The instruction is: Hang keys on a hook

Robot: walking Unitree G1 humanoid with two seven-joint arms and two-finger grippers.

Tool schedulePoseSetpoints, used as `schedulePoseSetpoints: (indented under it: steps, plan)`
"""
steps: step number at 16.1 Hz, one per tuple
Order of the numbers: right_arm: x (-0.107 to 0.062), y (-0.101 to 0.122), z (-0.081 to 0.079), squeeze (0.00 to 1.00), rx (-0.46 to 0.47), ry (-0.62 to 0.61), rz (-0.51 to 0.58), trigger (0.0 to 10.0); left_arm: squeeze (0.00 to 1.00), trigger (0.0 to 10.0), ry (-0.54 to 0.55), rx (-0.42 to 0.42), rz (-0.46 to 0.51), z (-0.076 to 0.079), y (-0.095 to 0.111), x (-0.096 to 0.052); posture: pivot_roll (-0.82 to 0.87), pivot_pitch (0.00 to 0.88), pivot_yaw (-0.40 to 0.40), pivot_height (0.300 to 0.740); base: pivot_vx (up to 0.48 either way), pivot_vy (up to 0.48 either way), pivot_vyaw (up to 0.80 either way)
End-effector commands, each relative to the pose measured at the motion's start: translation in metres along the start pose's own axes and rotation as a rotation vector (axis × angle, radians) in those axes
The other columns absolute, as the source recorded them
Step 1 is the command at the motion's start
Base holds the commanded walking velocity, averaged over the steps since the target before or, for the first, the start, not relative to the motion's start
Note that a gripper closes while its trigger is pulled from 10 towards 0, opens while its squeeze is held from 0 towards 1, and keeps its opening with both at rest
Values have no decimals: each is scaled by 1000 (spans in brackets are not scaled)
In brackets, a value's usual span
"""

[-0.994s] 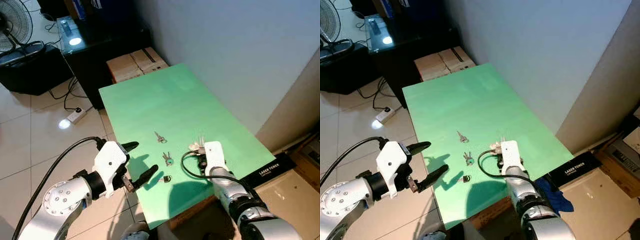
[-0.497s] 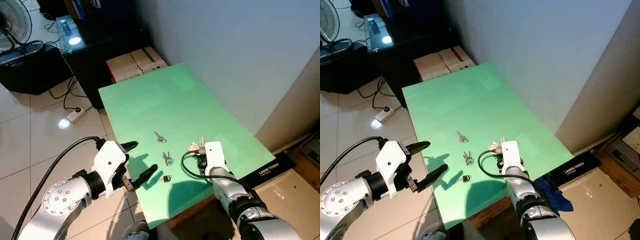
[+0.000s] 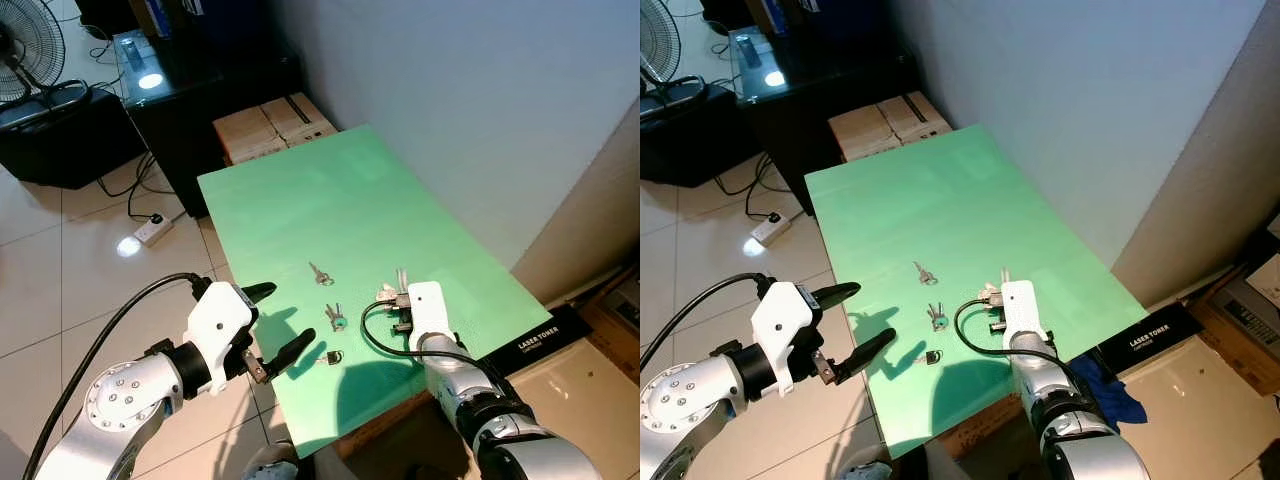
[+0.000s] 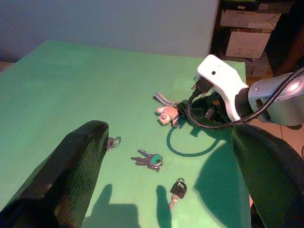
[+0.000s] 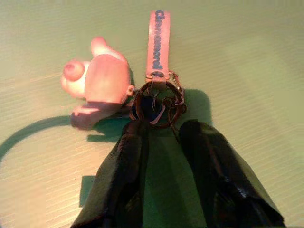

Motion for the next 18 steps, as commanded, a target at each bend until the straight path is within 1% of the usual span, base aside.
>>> schedulePoseSetpoints:
  steps: [1,2,3,6,10,11,12,13,16,18]
  plan:
    - [0,4,-3,0,-16,0,24,10000,0,10000,5,13,-6,0,2,-4,201,129,111,740,0,0,0]
    - [0,4,-3,302,-19,-1,28,10000,0,10000,4,13,-6,0,2,-4,201,129,111,740,0,0,0]
    - [0,4,-3,1000,-21,-1,33,10000,0,10000,3,13,-6,0,2,-4,201,129,111,740,0,0,0]
    - [-1,10,-4,1000,-65,-8,70,10000,0,10000,0,12,-5,1,2,-3,200,127,110,740,0,0,0]
    - [0,12,-6,1000,-94,17,72,10000,0,10000,2,12,-5,1,3,-3,209,137,115,740,0,0,0]
    - [1,11,-6,1000,-114,27,63,10000,0,10000,3,13,-6,0,3,-3,209,137,115,740,0,0,0]
    - [1,10,-4,796,-134,29,54,10000,0,10000,3,14,-9,0,3,-4,215,145,118,740,0,0,0]
    - [2,10,-1,0,-144,26,50,10000,0,10000,3,14,-11,0,3,-4,215,145,118,740,0,0,0]
    - [3,10,4,0,-158,30,45,10000,0,10000,3,13,-14,0,4,-5,221,154,123,740,0,0,0]
    - [4,12,9,0,-195,31,48,10000,0,10000,3,9,-17,0,4,-7,227,167,130,740,0,0,0]
Point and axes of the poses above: a point about 5 cm out from each wrist's last joint towards the gripper, its own x axis pointing out of the wrist towards the gripper, its own y axis along the axis of the wrist's last joint, z = x × y, the point moved 2 cm from there along x, pointing out of the wrist towards the gripper, and after that the axes turned 7 degrees about -x, right-handed, at the moved point
